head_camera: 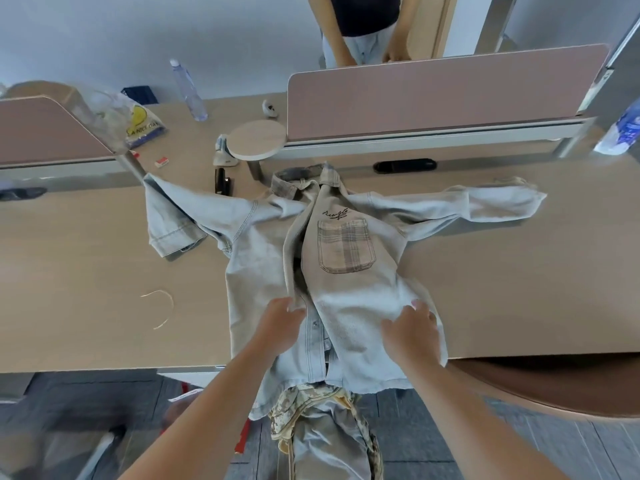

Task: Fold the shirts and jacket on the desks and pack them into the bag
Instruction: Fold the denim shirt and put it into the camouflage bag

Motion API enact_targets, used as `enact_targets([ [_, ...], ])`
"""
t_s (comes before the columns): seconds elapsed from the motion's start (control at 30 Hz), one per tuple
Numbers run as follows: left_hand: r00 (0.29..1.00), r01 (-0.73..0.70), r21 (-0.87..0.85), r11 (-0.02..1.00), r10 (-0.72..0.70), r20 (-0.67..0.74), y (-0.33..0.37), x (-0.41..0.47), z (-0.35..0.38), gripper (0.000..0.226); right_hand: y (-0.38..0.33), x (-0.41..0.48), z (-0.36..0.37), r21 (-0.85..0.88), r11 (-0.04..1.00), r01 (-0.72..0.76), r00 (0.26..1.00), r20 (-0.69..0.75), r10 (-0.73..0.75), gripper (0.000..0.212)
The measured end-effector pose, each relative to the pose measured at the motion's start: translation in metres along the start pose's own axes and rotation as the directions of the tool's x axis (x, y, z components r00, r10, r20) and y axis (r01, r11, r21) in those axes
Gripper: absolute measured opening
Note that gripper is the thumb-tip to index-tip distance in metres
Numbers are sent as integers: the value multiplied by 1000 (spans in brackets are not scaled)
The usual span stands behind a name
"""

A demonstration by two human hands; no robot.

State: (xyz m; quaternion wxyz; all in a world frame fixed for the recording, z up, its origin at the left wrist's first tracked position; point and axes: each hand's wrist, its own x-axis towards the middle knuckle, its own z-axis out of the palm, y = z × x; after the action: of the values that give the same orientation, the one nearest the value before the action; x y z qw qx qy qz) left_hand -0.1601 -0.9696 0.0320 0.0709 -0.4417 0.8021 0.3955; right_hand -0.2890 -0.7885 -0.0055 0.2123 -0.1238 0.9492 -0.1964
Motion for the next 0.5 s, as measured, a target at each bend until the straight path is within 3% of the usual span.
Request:
enact_targets([
  [0.1,1000,26,-8,1000,-26,12,-15,5,3,37,-23,-6,19,164,955,247,960,91,-264,30],
  [0.17,999,33,0,999,-33,26,-26,8,6,43,-38,-8,37,212,928,306,901,249,-354,26],
  [0.3,989,76,10,997,-77,130,-43,12,15,52,-48,-5,75,31,934,357,822,465,-329,36],
  [0.4,989,117,-152,981,-101,105,-53,13,13,42,-51,2,83,-122,918,377,856,426,-295,35],
  [0.5,995,100,-248,964,-92,42,-55,12,-2,32,-58,-3,67,148,953,264,911,286,-297,26],
])
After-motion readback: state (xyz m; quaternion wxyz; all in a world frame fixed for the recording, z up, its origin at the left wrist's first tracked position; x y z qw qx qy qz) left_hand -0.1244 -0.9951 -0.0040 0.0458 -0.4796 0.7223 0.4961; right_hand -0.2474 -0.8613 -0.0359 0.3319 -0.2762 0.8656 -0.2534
